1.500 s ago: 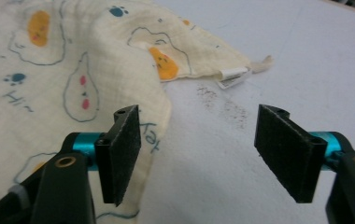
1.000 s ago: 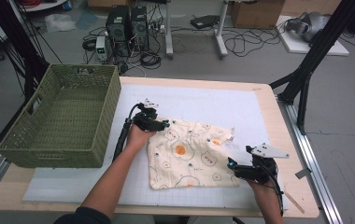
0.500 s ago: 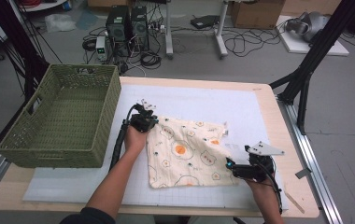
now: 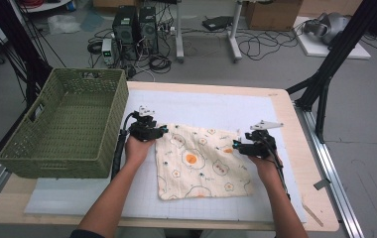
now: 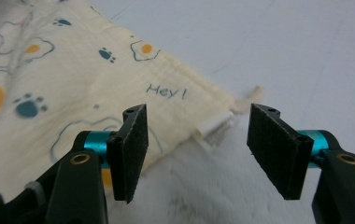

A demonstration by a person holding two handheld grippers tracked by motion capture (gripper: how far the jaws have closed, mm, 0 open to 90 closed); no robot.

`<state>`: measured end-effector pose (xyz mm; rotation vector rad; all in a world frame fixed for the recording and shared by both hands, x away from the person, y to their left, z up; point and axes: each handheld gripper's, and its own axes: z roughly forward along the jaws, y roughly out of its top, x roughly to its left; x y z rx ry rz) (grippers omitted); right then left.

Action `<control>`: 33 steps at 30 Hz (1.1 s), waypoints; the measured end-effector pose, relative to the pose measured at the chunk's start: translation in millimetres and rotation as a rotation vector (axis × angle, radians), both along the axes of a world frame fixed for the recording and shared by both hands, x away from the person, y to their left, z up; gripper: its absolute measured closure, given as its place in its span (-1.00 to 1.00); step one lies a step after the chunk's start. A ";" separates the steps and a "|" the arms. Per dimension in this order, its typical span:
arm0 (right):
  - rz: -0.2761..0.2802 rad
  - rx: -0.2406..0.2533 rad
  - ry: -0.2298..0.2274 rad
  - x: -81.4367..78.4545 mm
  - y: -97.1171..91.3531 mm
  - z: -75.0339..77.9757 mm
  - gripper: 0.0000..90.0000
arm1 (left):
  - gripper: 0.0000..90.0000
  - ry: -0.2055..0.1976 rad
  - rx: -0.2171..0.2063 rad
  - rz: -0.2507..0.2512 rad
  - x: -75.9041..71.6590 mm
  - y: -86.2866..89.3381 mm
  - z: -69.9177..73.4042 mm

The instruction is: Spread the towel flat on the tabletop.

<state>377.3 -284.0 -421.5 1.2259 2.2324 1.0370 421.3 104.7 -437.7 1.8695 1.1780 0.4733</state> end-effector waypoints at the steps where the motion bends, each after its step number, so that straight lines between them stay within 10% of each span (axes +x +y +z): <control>1: 0.006 -0.024 0.007 8.1 5.8 -2.0 -0.11 | 0.10 0.001 -0.007 0.000 -0.4 0.3 -0.3; 8: 0.019 -0.089 0.068 35.3 17.9 -15.9 0.73 | 0.12 0.009 0.002 -0.022 -5.7 1.0 0.6; 11: -0.065 -0.165 0.069 44.6 18.5 -12.7 0.90 | 0.12 0.012 0.000 -0.013 -6.5 1.6 1.0; 14: -0.179 -0.233 -0.031 48.0 14.5 -7.5 0.87 | 0.14 0.011 0.002 -0.008 -9.3 0.4 -2.1; 17: -0.253 -0.186 -0.114 47.7 7.8 -2.6 0.49 | 0.15 -0.002 -0.027 0.001 -11.3 -0.9 -3.2; 25: -0.190 -0.072 -0.091 29.3 -4.2 4.6 0.20 | 0.20 -0.002 -0.088 0.059 3.6 -14.1 -6.7; 30: -0.114 -0.041 -0.084 7.6 -8.6 11.1 0.24 | 0.17 0.044 0.026 0.037 15.1 -31.3 -11.7; 33: -0.104 -0.039 -0.130 -6.1 -10.5 12.2 0.28 | 0.82 0.000 0.090 0.010 13.7 -31.9 -13.0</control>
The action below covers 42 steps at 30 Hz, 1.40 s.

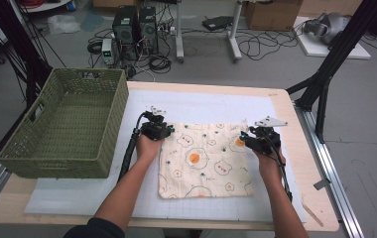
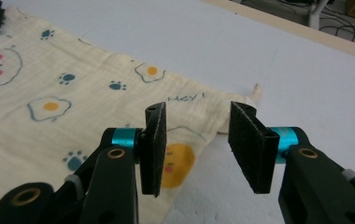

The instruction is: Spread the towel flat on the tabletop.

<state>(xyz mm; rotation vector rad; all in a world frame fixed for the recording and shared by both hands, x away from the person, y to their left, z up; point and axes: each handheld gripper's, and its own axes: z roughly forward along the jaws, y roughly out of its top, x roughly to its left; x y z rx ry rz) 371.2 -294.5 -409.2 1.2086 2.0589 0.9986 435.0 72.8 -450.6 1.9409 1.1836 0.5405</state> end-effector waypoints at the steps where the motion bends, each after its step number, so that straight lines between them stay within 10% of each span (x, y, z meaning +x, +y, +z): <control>1: 0.002 0.002 0.004 -2.4 -1.3 -0.8 0.29 | 0.93 -0.001 0.005 0.018 1.0 1.5 0.5; 3: 0.000 0.014 0.008 -6.1 -3.9 -3.6 0.29 | 0.95 -0.025 0.034 0.080 3.6 8.7 1.2; 7: 0.003 0.031 0.052 -7.7 -4.8 -11.9 0.29 | 0.91 -0.021 -0.038 0.166 11.3 29.5 0.3; 10: 0.014 0.034 0.065 -2.7 1.4 -16.9 0.29 | 0.43 -0.011 -0.074 0.134 9.8 32.4 1.5; 15: 0.014 0.091 0.108 13.2 15.8 -28.6 0.27 | 0.17 0.018 -0.092 0.084 5.0 33.4 6.0; 20: 0.035 0.022 0.158 29.2 26.2 -36.4 0.94 | 0.11 0.035 -0.079 0.036 -3.0 31.0 12.4; 22: -0.029 -0.053 0.134 30.6 24.8 -35.1 0.94 | 0.12 0.018 -0.079 0.027 -8.4 30.4 14.1; 28: -0.079 0.033 0.141 26.7 14.8 -32.9 0.42 | 0.10 0.035 -0.082 0.001 -21.6 30.4 8.4; 32: -0.069 0.077 0.106 15.7 8.8 -24.6 0.24 | 0.12 0.060 -0.087 -0.019 -31.9 29.5 4.2; 34: -0.038 0.072 0.110 7.0 6.0 -23.9 0.22 | 0.16 0.054 -0.014 -0.056 -36.5 24.3 3.2; 36: -0.011 0.056 0.134 -1.3 4.7 -24.9 0.22 | 0.73 0.028 0.022 -0.088 -41.4 22.0 3.4; 40: 0.053 0.039 0.131 -26.9 7.6 -30.0 0.25 | 0.94 -0.014 0.070 -0.003 -37.3 26.8 2.2; 42: 0.077 0.029 0.141 -38.0 9.9 -32.1 0.25 | 0.94 -0.005 0.030 0.027 -34.9 31.3 1.0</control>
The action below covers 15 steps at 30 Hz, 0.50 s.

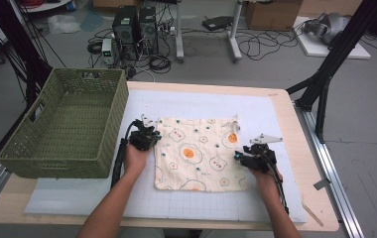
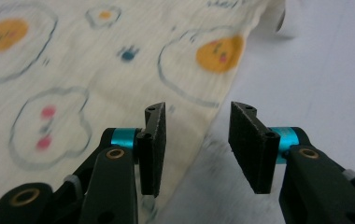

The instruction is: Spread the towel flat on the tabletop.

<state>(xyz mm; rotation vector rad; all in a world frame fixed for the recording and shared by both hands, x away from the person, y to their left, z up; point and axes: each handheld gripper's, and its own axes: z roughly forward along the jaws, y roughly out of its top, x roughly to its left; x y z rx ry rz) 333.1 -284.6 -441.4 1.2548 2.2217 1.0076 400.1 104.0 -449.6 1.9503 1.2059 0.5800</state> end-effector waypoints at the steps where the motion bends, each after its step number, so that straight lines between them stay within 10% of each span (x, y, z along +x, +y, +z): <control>1: 0.022 -0.010 -0.002 -6.6 1.4 -0.2 0.25 | 0.90 -0.007 0.003 0.003 -0.5 -0.6 -0.4; 5: 0.062 -0.012 0.007 -19.5 6.5 4.0 0.24 | 0.28 0.031 -0.054 -0.028 -5.5 1.6 3.2; 9: 0.062 -0.021 0.011 -28.3 3.2 -1.2 0.27 | 0.24 0.008 -0.098 -0.080 -21.7 7.8 7.2; 15: 0.084 -0.020 0.046 -34.1 1.8 -2.1 0.90 | 0.28 0.019 -0.082 -0.122 -43.4 11.6 11.5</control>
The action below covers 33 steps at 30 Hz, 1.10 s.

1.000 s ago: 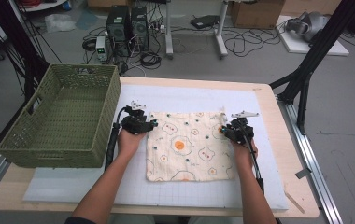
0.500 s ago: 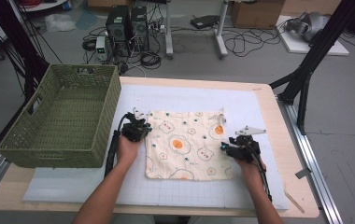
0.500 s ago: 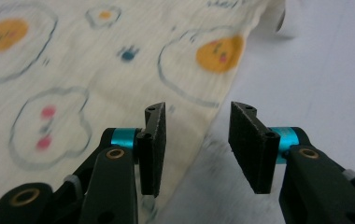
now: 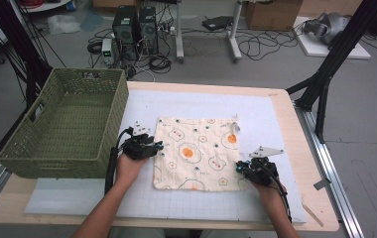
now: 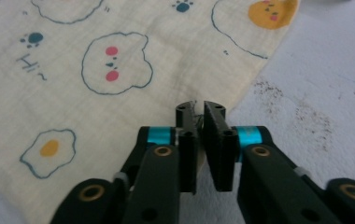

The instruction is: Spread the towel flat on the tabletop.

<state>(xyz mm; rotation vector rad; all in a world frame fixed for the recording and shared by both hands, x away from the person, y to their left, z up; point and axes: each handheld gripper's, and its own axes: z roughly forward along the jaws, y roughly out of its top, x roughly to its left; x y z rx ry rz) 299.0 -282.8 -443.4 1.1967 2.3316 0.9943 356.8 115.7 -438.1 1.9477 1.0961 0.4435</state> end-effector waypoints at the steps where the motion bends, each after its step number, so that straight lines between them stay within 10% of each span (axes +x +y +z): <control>1: -0.003 -0.030 -0.009 -2.6 1.1 1.2 0.90 | 0.28 -0.004 -0.005 -0.007 -3.4 0.1 1.8; 16: -0.043 0.030 -0.104 -12.4 -9.3 13.3 0.25 | 0.25 0.004 -0.014 -0.112 -43.1 -6.6 -12.7; 22: -0.027 0.044 -0.066 -12.0 -7.1 9.1 0.23 | 0.95 -0.028 0.073 -0.126 -48.6 -6.0 -11.4; 28: 0.006 0.023 -0.031 -12.1 -1.8 3.1 0.32 | 0.97 -0.033 0.071 -0.109 -50.5 4.6 -11.0; 33: -0.013 0.027 -0.047 -12.1 -3.1 5.7 0.18 | 0.03 -0.060 -0.097 -0.064 -46.5 20.7 -10.0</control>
